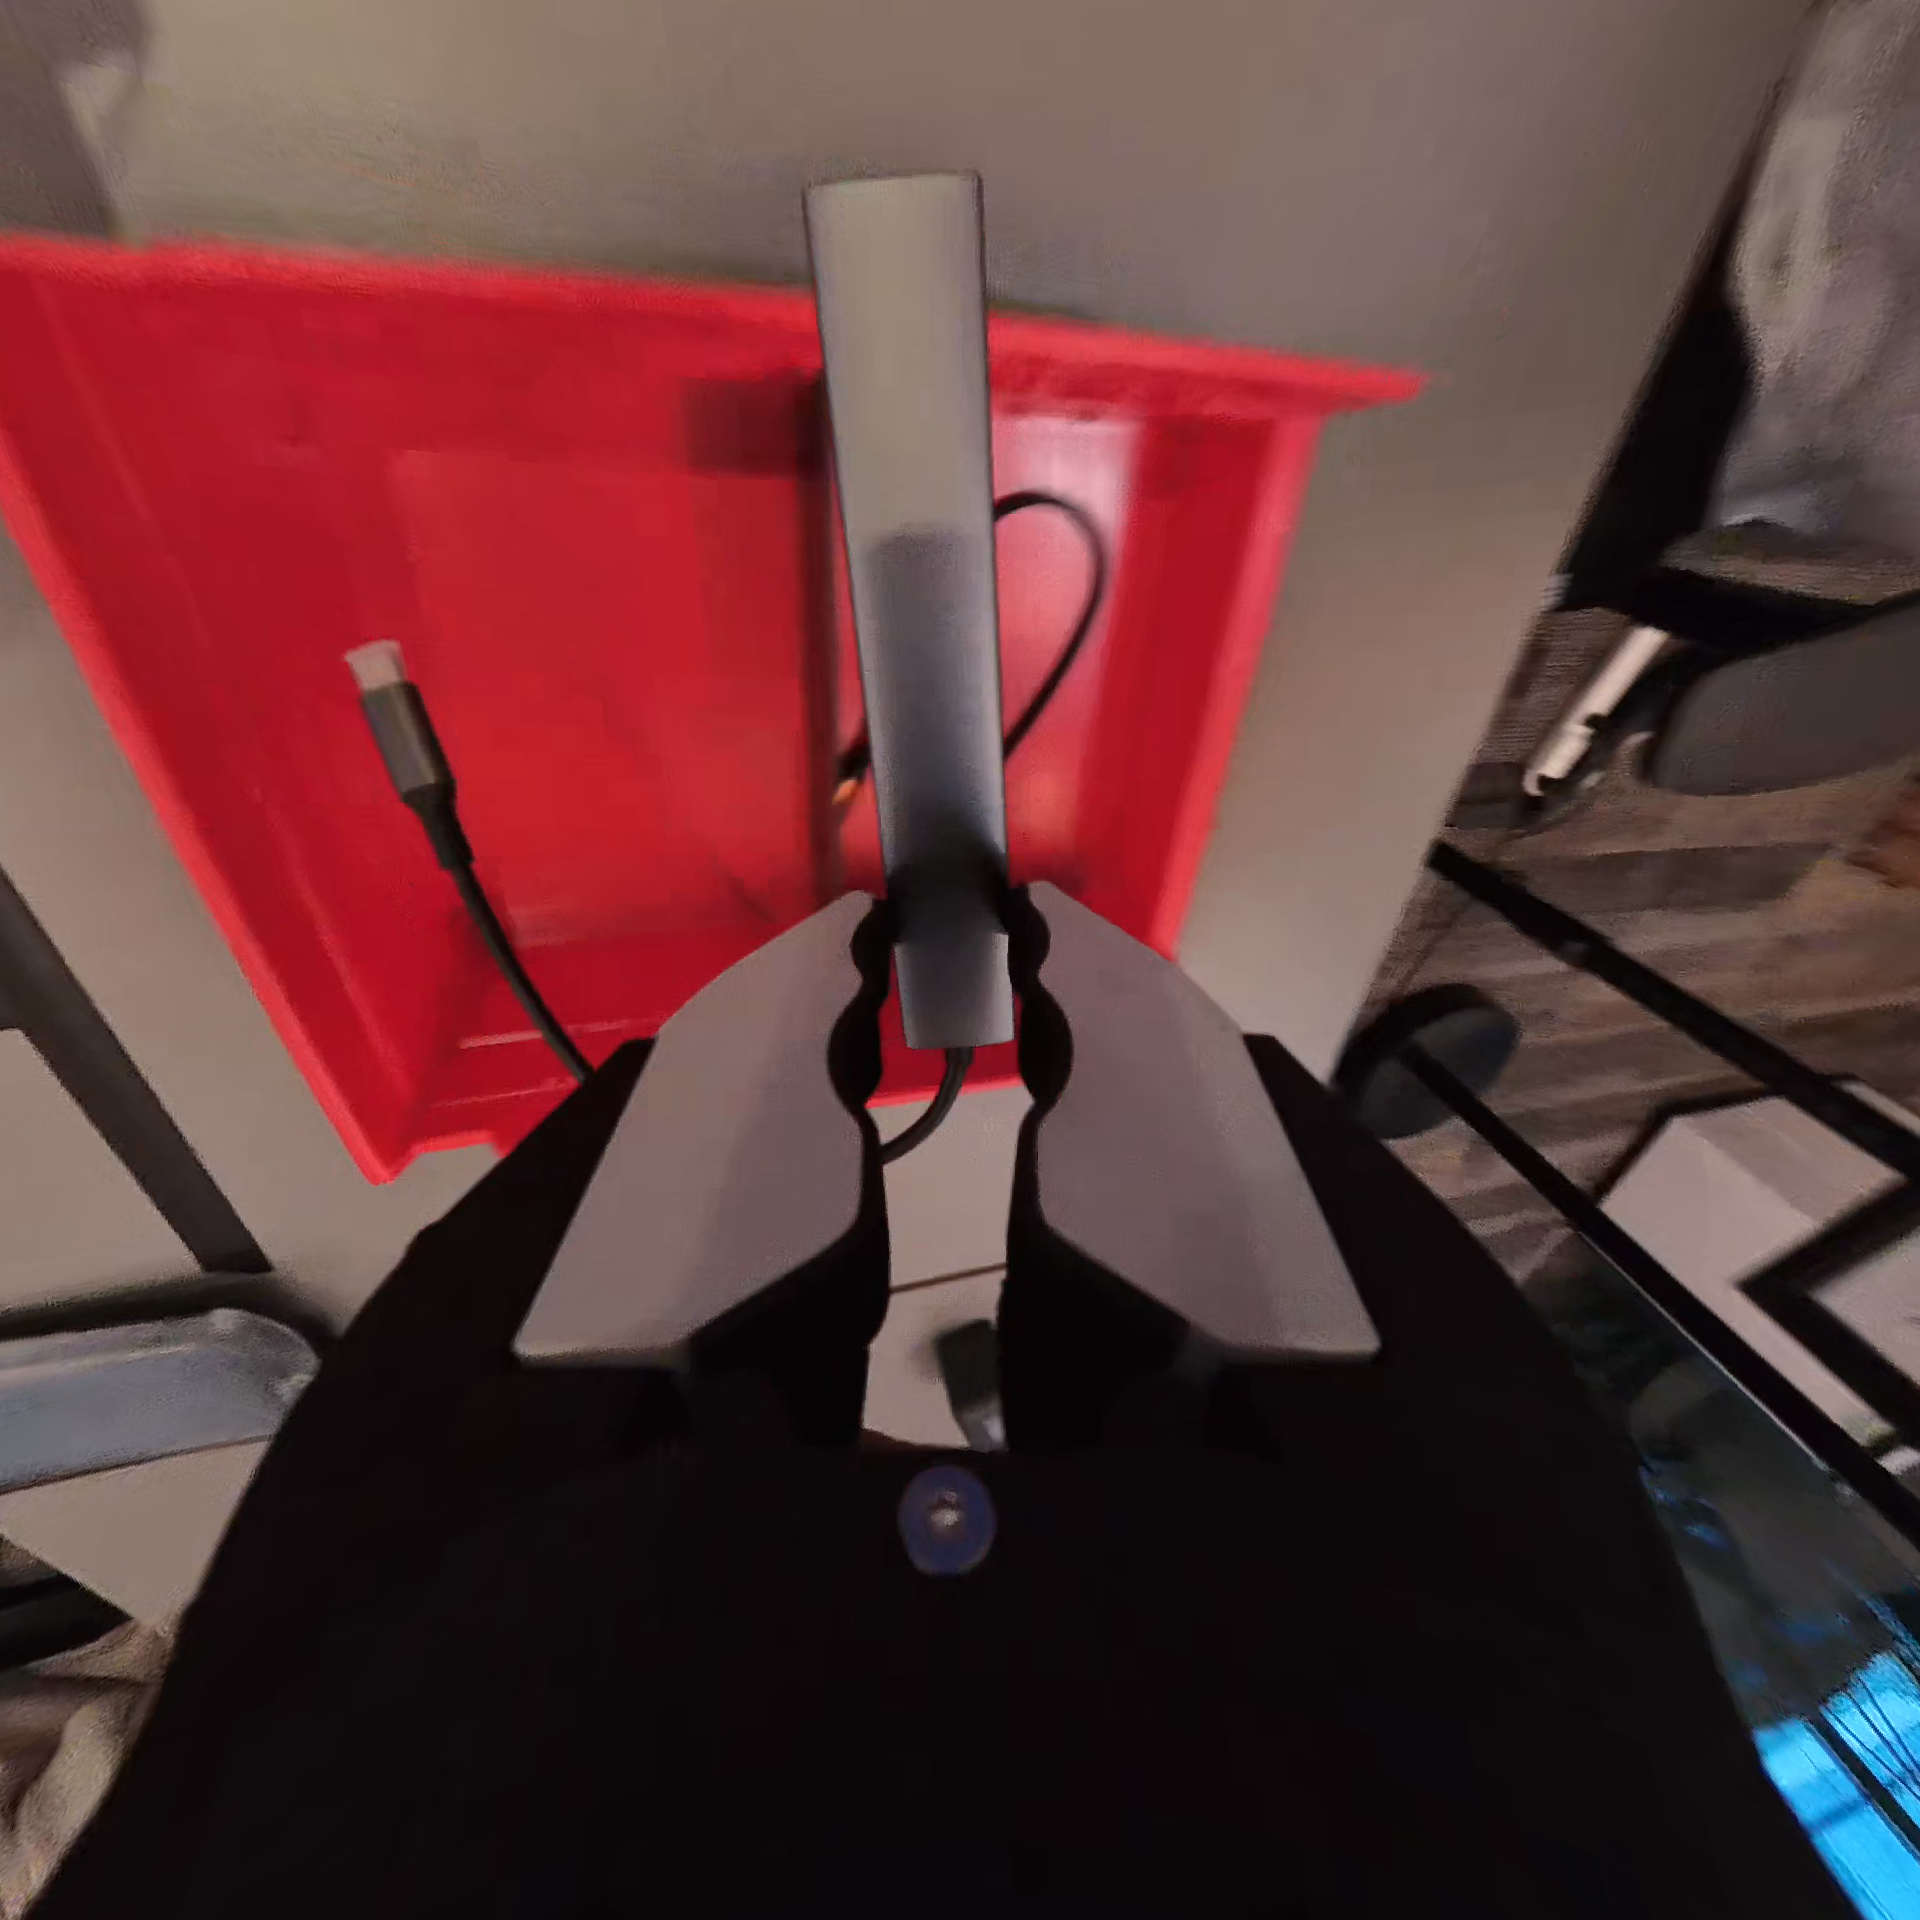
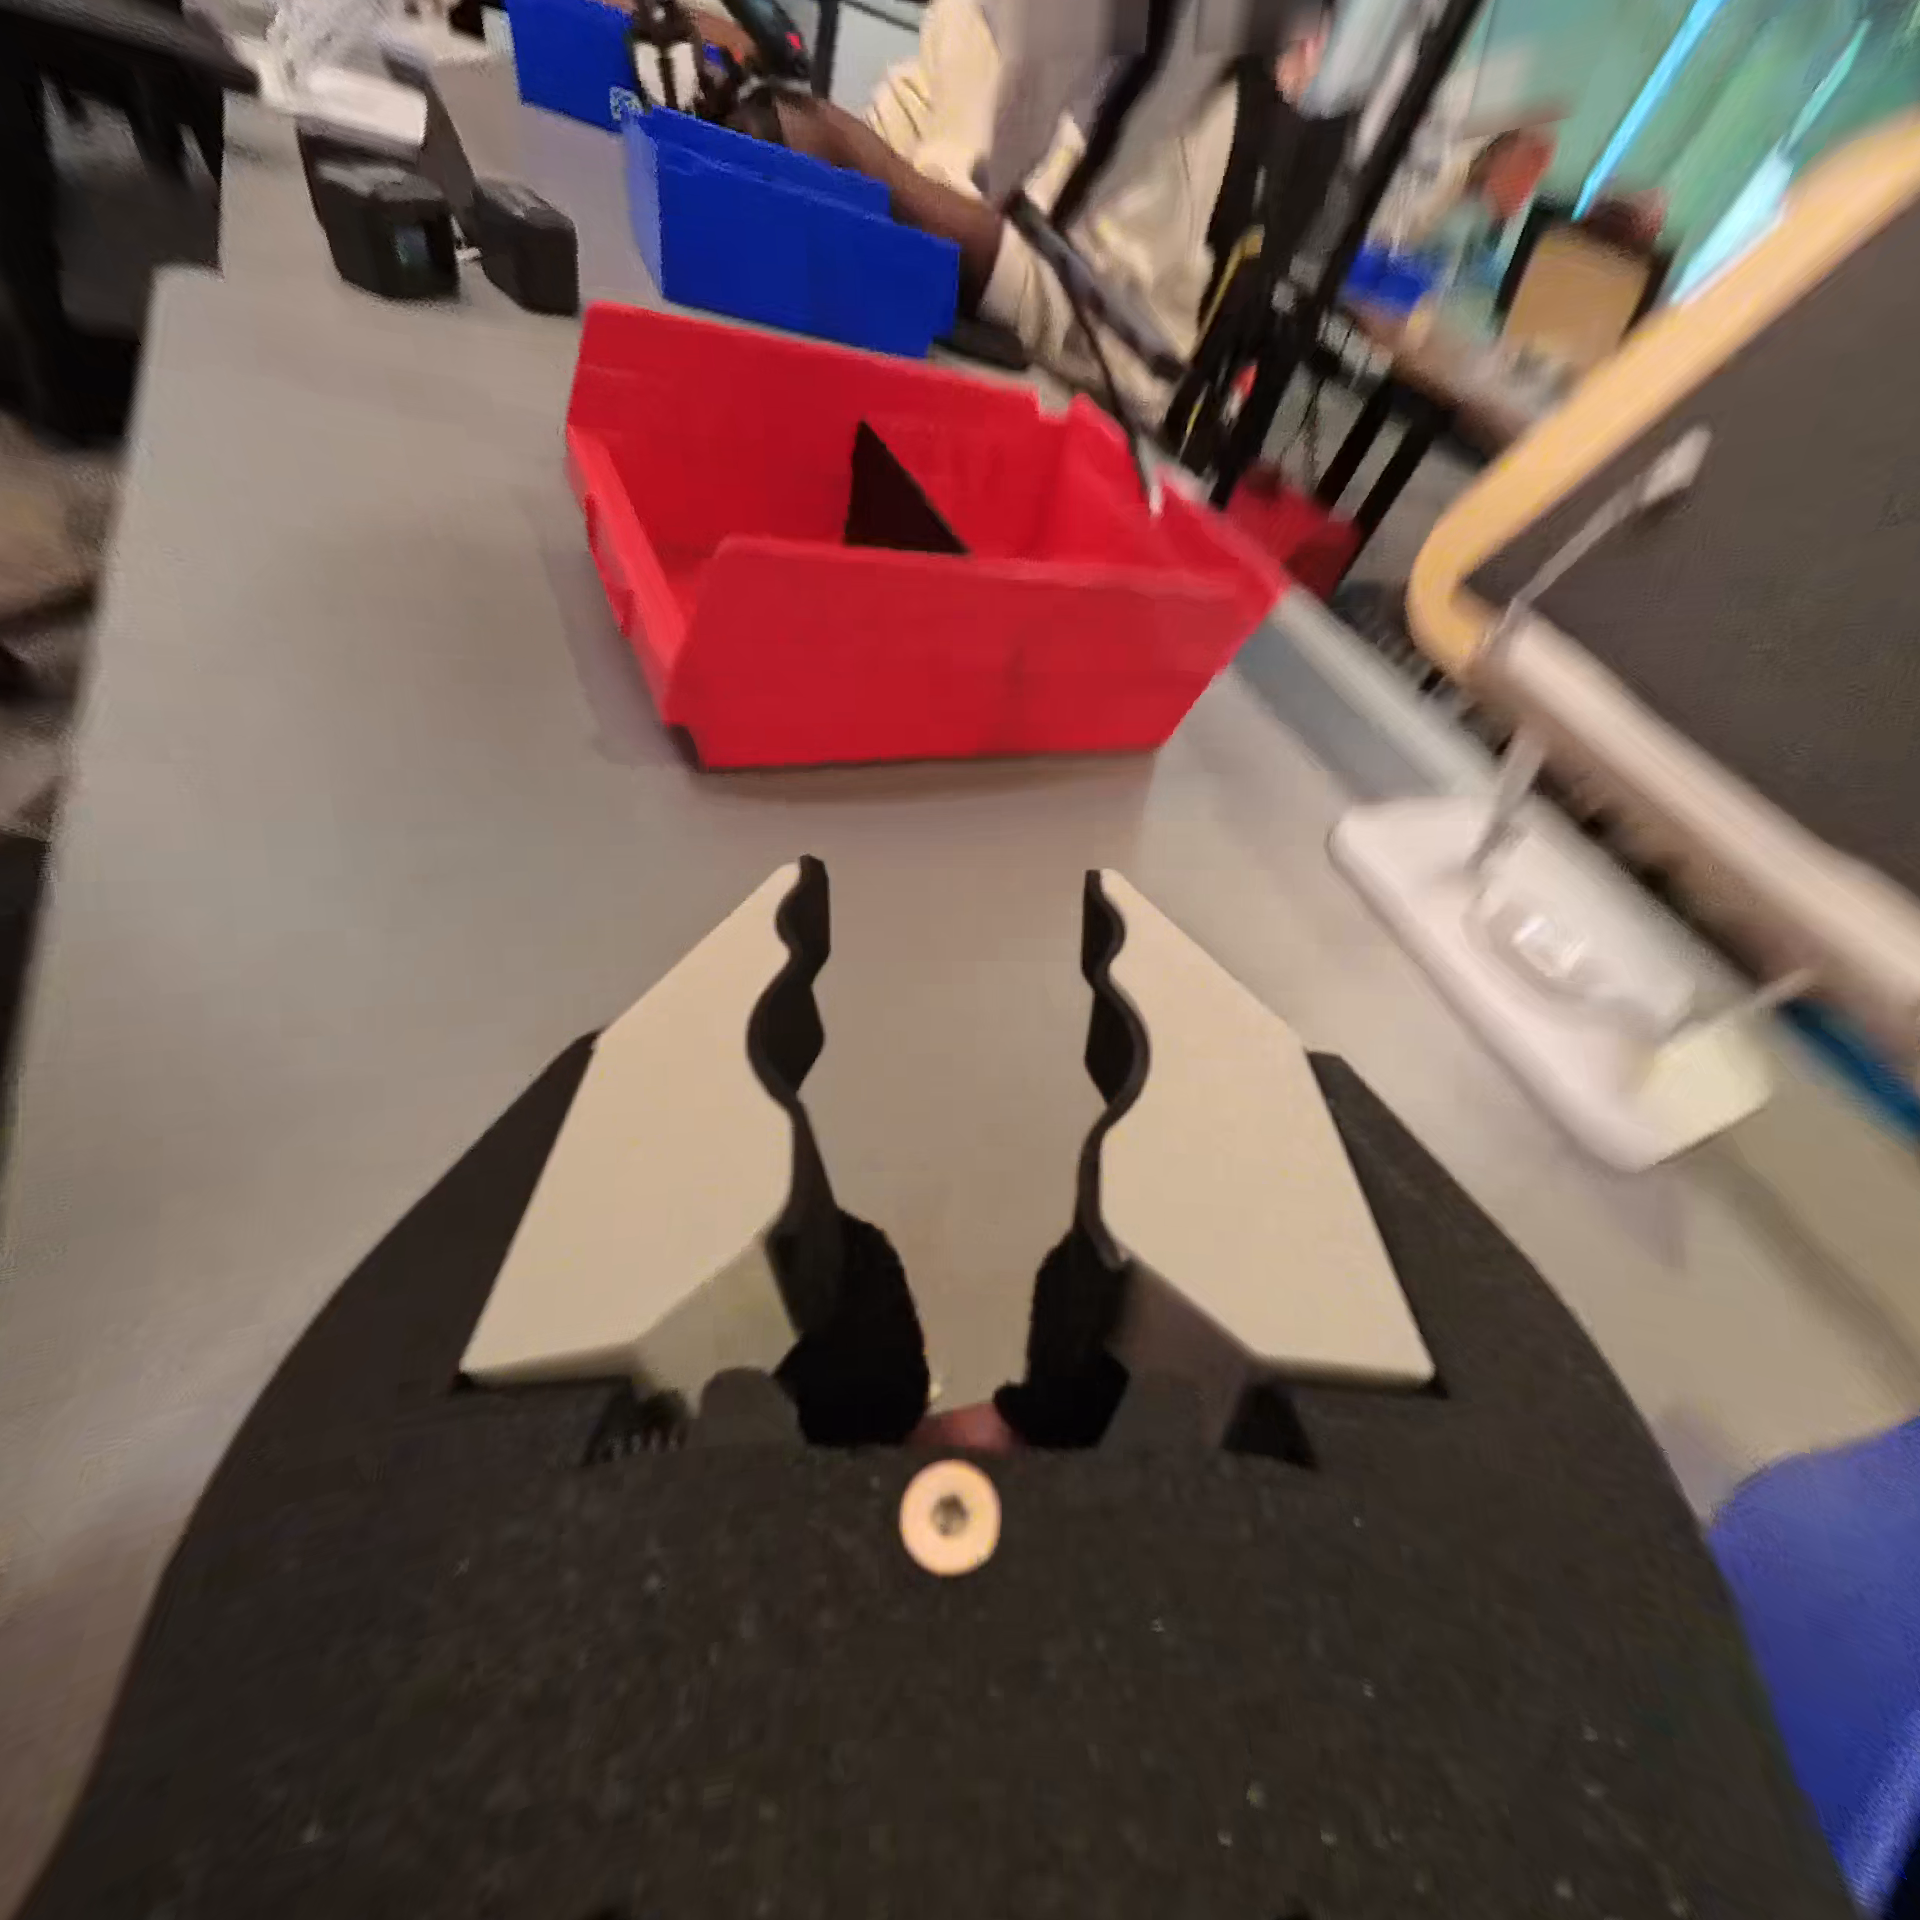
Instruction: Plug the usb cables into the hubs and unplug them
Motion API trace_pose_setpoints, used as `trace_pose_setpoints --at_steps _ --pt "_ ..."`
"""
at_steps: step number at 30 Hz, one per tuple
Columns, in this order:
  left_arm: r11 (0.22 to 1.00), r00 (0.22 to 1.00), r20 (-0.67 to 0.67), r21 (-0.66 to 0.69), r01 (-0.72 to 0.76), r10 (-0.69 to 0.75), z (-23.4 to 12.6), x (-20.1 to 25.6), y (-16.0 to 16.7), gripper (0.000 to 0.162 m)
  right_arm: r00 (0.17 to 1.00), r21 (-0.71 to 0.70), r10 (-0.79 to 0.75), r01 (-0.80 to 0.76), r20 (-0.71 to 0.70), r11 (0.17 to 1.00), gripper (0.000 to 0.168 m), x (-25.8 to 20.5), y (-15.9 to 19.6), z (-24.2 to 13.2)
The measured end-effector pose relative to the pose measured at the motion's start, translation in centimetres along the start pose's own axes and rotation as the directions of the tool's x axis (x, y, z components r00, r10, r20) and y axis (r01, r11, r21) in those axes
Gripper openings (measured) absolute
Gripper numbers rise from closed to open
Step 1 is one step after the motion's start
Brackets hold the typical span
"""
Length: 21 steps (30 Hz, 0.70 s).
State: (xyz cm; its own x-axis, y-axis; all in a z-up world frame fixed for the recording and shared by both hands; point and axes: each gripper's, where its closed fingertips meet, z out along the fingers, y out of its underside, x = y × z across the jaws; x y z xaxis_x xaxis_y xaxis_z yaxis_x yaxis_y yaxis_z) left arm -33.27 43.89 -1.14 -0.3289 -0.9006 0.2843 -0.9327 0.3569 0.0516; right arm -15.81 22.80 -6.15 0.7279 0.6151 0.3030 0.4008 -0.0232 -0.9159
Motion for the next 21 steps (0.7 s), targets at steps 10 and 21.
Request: trace_pose_setpoints --at_steps 10,21 --pt "0.976 0.980 -0.099 -0.119 -0.183 0.172 -1.3 13.1 -10.7 0.021 0.865 0.000 -0.486 0.489 -0.126 0.872 0.044 0.9 -9.7 5.0" --pt "0.949 0.965 0.180 0.215 -0.229 0.192 -1.6 14.3 -17.6 0.037 0.972 0.072 -0.191 0.202 -0.134 0.977 0.003 2.8 -3.9 0.0"
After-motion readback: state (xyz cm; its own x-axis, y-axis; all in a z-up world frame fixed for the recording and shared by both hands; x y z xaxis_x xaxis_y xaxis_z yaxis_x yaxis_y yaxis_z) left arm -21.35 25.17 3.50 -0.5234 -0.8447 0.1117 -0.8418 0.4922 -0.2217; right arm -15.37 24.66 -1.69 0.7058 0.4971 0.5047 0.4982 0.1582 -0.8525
